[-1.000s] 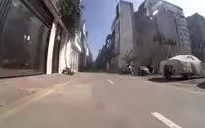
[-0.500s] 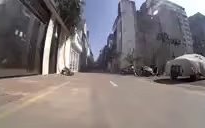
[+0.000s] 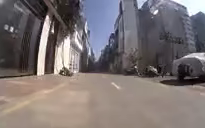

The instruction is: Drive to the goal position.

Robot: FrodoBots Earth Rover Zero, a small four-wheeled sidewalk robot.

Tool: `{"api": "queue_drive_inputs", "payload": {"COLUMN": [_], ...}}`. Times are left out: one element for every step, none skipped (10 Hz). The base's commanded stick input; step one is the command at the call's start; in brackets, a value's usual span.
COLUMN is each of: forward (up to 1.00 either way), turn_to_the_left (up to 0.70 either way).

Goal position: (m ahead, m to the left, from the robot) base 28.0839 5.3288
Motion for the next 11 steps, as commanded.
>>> {"api": "queue_drive_inputs", "payload": {"forward": [1.0,1.0,1.0,1.0,1.0,1.0,1.0,1.0,1.0,1.0,1.0], "turn_to_the_left": [0.0,0.0,0.0,-0.27,-0.27,-0.27,-0.27,-0.27,-0.27,-0.14,0.0]}}
